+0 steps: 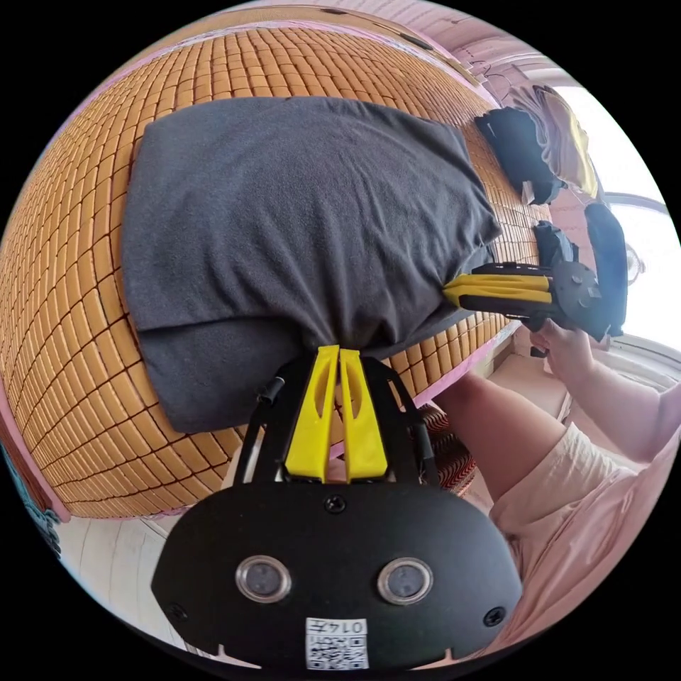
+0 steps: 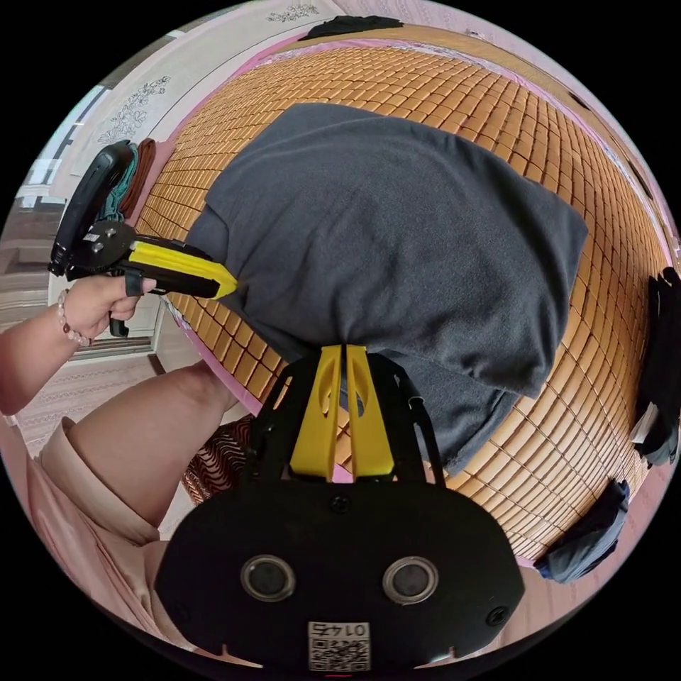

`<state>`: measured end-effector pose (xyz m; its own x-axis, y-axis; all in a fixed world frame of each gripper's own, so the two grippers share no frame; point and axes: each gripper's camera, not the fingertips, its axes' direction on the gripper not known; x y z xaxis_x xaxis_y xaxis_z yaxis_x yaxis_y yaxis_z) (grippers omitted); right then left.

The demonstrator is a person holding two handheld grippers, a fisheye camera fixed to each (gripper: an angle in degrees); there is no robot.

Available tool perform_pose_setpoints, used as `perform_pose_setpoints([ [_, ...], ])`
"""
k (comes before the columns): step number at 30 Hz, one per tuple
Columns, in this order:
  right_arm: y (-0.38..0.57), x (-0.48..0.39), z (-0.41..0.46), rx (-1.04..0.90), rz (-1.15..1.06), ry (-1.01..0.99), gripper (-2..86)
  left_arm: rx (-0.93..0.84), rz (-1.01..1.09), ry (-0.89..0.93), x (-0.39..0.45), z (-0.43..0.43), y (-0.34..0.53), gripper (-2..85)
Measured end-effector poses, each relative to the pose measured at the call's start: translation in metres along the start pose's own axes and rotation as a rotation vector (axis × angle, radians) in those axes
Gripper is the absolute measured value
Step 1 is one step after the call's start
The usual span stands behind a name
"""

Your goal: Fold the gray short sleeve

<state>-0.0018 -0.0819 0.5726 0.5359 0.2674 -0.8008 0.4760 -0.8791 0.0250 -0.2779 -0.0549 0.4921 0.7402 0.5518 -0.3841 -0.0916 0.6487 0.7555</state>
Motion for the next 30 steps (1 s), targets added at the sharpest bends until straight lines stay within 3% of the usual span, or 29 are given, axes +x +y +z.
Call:
perform_pose_setpoints([
  [8, -0.002, 0.008, -0.038, 0.004, -0.054, -0.009, -0.1, 0.098, 0.078, -0.015, 0.023, -0.011, 0.018, 0.4],
  [11, -0.052, 0.015, -0.049, 0.070, -0.102, 0.026, -0.3, 0.144, 0.175, -0.053, 0.047, 0.007, 0.004, -0.4],
  [15, -0.140, 0.022, -0.037, 0.085, -0.151, 0.088, -0.3, 0.161, 0.147, -0.024, 0.059, 0.044, -0.007, -0.8],
  [18, -0.172, 0.023, -0.012, -0.033, -0.185, 0.185, -0.4, 0.100, 0.147, -0.057, 0.067, 0.072, -0.006, -1.0],
  [23, -0.182, 0.037, -0.031, -0.075, -0.189, 0.096, -0.5, 0.100, 0.184, -0.023, 0.070, 0.094, 0.003, -0.9],
  [26, -0.189, 0.048, -0.023, -0.100, -0.163, 0.171, -0.6, 0.106, 0.202, -0.036, 0.073, 0.104, 0.008, -0.8],
  [30, -0.169, 0.071, -0.040, -0.015, -0.143, 0.097, -0.9, 0.130, 0.229, -0.029, 0.078, 0.110, 0.016, -0.1],
])
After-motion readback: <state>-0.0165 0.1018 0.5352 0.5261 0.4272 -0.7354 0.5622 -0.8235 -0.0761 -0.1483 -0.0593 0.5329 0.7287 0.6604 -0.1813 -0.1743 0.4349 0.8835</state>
